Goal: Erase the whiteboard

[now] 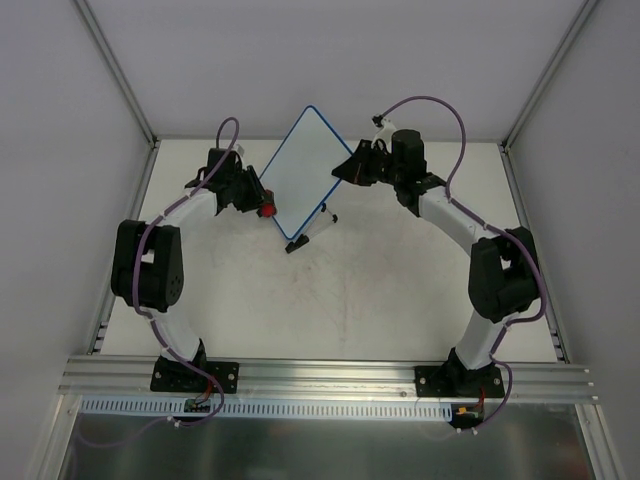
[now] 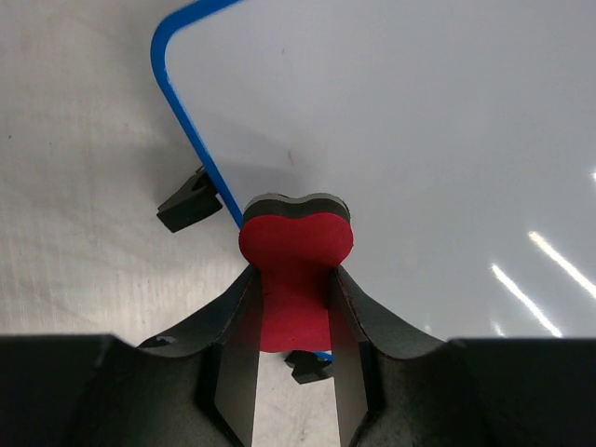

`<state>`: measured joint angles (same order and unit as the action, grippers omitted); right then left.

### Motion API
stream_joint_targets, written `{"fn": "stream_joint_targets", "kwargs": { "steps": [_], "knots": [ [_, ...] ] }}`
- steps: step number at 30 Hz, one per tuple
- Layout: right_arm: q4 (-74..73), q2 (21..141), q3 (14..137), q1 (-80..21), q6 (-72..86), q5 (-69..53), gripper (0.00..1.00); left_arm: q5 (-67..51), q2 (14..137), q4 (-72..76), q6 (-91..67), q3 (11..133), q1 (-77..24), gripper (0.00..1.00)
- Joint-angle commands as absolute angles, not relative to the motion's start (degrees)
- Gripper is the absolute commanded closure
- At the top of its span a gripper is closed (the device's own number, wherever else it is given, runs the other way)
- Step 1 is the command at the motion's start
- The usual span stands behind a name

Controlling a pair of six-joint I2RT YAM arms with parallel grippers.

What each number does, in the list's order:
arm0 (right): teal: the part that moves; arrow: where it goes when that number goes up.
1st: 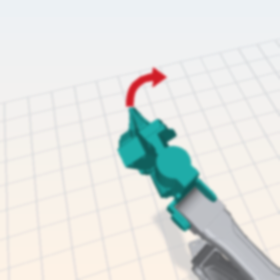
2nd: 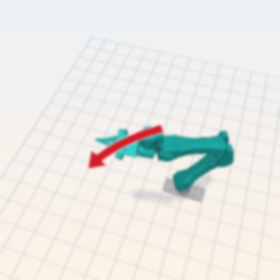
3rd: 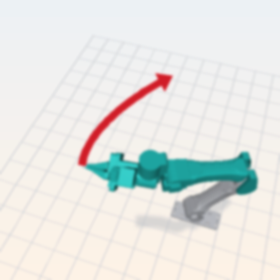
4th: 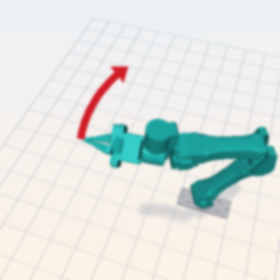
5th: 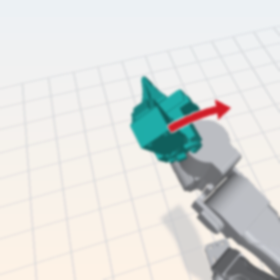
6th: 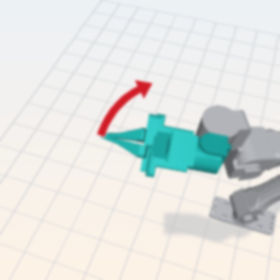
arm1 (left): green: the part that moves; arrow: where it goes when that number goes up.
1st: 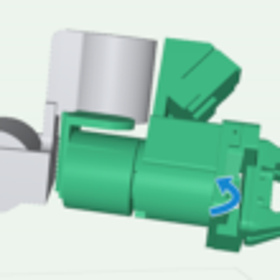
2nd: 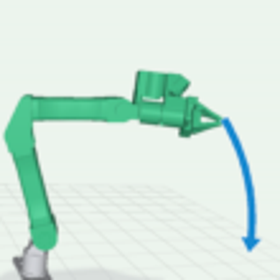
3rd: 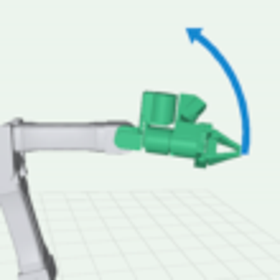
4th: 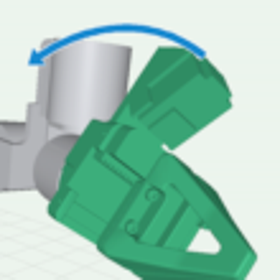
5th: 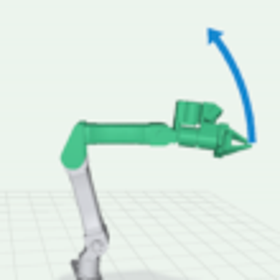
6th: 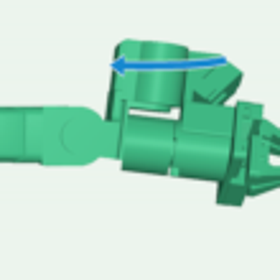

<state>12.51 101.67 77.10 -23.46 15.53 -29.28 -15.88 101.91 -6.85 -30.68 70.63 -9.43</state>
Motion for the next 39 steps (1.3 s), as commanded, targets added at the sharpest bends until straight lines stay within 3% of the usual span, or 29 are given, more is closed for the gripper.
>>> {"fn": "stream_joint_targets", "kwargs": {
  "steps": [1, 15, 28, 39],
  "knots": [
    [16.8, 101.2, 83.2, -23.0, 15.7, -33.4, 1.00, -15.5, 97.5, -4.8, -31.2, 68.6, -9.9, 1.00],
    [11.1, 102.8, 88.9, -20.4, 12.8, -38.7, 1.00, -16.5, 84.6, -0.4, -33.9, 58.0, -9.7, 1.00],
    [5.7, 101.4, 89.3, -20.4, 9.3, -39.9, 1.00, -19.6, 79.2, -0.8, -46.5, 46.1, 3.4, 1.00],
    [6.1, 101.1, 86.6, -20.5, 8.0, -39.8, 1.00, -18.3, 76.2, -0.8, -46.1, 43.0, 5.8, 1.00]
  ]
}}
